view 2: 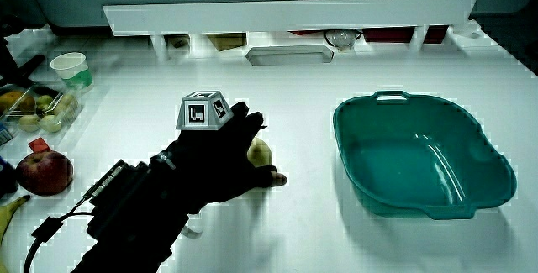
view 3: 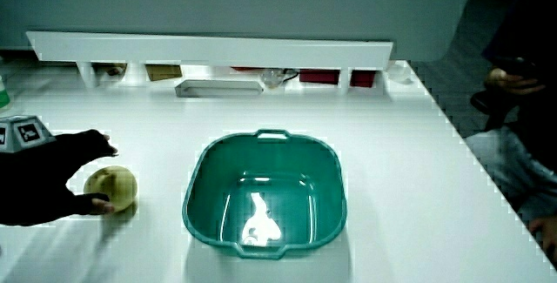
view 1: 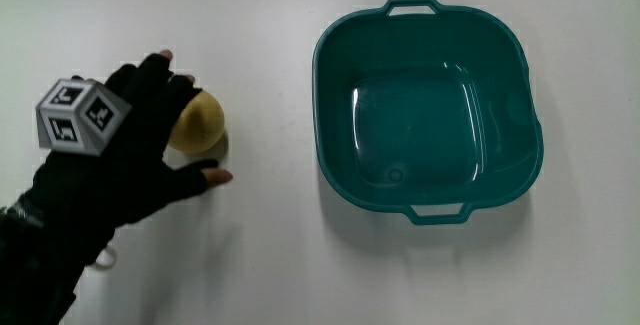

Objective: Place pear on desk

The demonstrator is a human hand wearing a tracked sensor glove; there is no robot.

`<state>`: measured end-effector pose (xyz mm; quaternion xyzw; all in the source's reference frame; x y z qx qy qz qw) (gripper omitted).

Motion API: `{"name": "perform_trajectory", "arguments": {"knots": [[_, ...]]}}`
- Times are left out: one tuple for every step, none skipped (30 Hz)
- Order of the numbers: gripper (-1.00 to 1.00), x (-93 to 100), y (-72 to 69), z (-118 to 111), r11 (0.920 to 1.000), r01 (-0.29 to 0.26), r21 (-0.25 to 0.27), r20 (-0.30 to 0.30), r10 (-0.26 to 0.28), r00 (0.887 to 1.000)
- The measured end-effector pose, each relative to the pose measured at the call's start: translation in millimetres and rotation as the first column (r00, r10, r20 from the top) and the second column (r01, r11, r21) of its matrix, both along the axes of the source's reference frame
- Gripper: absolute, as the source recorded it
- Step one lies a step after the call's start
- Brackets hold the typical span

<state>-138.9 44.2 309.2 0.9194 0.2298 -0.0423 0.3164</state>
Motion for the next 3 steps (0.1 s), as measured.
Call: {"name": "perform_trajectory", "arguments": {"knots": [[-1.0, 3.5, 4.2, -2.2, 0.9998, -0.02, 0.0, -0.013, 0.02, 1.0], [-1.0, 5.7, 8.9, -2.4, 0.9995, -0.02, -0.025, -0.033, 0.02, 0.999], [-1.0, 9.3, 12.1, -6.2, 0.9989, -0.04, -0.025, -0.043, 0.039, 0.998]]}}
